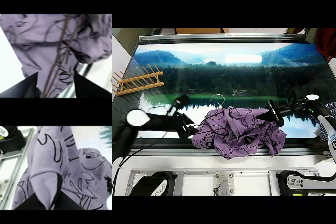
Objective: Fold the clothes and pants, and hang the long-sleeved shirts on hangers.
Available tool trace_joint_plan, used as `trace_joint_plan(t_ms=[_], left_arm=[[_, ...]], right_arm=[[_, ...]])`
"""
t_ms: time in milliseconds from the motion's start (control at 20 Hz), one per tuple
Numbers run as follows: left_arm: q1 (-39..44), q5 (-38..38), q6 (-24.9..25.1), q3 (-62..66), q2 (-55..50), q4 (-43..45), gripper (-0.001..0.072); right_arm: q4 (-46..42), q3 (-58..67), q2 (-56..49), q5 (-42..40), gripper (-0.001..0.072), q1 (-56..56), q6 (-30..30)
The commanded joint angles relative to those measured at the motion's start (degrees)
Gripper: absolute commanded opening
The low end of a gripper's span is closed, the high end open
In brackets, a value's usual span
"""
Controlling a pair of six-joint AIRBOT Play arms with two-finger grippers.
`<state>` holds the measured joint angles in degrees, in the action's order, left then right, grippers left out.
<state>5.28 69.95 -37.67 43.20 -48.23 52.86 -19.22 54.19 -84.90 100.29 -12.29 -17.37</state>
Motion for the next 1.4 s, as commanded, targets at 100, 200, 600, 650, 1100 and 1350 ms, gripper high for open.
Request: trace_joint_plan(t_ms=[100, 200, 600, 650, 1100, 1350], left_arm=[[-15.3, -6.5, -12.4, 0.0, 9.9, 0.0, 0.0450], [-18.4, -6.5, -15.9, 0.0, 13.4, 0.2, 0.0449], [1.0, -7.4, -41.6, 0.0, 15.7, 15.2, 0.0493], [5.7, -8.8, -45.3, 0.0, 13.7, 15.1, 0.0568], [26.6, -36.6, -72.9, 0.1, -4.0, 21.1, 0.0560], [26.6, -34.6, -73.4, 4.2, -9.5, 21.2, 0.0549]], right_arm=[[7.4, 0.1, 2.6, -2.7, 0.0023, 0.0, 6.5], [9.6, 0.3, 6.7, -9.4, 0.0022, 0.0, 11.5], [11.1, 0.3, 22.0, -18.0, 0.0021, 0.0, 22.0], [11.1, 0.3, 23.1, -18.0, 0.0021, 0.0, 22.2], [9.2, 0.3, 25.1, -18.0, 0.0021, 0.0, 24.3], [8.7, 0.3, 25.1, -17.9, 0.0022, 0.0, 24.3]])
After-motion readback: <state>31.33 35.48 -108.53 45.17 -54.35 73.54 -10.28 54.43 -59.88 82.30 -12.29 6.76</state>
